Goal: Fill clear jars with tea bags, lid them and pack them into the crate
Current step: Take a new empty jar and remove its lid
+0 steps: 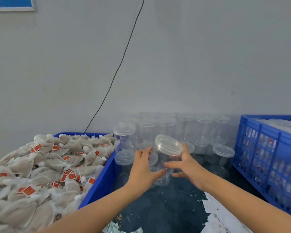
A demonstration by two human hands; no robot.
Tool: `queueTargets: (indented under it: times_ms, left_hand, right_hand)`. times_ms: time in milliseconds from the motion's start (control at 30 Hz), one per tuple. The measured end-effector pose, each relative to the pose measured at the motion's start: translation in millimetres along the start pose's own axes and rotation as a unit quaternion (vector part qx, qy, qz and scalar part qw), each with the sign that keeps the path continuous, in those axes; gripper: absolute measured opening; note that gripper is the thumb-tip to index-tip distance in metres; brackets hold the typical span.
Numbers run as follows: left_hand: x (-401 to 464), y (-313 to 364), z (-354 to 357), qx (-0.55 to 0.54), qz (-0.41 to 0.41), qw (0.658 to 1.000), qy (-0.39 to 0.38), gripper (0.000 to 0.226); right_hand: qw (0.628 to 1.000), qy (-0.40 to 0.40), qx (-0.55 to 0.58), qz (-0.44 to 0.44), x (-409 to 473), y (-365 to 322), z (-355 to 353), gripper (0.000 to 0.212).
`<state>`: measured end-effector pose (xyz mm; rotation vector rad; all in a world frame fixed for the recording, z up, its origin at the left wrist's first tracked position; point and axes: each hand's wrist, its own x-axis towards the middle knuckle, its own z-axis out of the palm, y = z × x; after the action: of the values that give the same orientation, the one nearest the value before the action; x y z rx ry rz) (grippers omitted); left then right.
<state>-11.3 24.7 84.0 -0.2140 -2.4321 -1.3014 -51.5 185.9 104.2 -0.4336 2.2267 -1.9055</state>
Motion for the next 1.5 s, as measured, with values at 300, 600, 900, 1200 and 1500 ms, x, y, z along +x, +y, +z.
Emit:
queueTargets:
  times_ms: [300, 600, 900, 1200, 1500]
  left_hand:
    - [-25, -41, 11, -0.006, -0.070, 0.989, -0.127, 0.089]
    - [-34, -58, 31, 0.164, -0.056, 0.971, -0.161, 0.094]
    - [-15, -64, 20, 0.091, -0.094, 0.961, -0.242, 0.092]
    - [-6, -69, 9, -0.009, -0.096, 0.951, -0.295, 0.086]
    - [-12, -69, 22, 0.103, -0.035, 0.981, -0.158, 0.090]
  right_hand:
    - [0.992, -0.073, 0.064, 0.077, -32, 48, 12, 0.078]
    - [0.973, 0.015, -0.223, 0.055, -17, 59, 28, 0.055]
    - [0.941, 0.048, -0.334, -0.029, -6, 67, 34, 0.038]
    - [0.930, -0.076, -0.325, -0.154, 0, 74, 15, 0.040]
    - [0.957, -0.052, -0.284, -0.036, -4, 68, 12, 0.072]
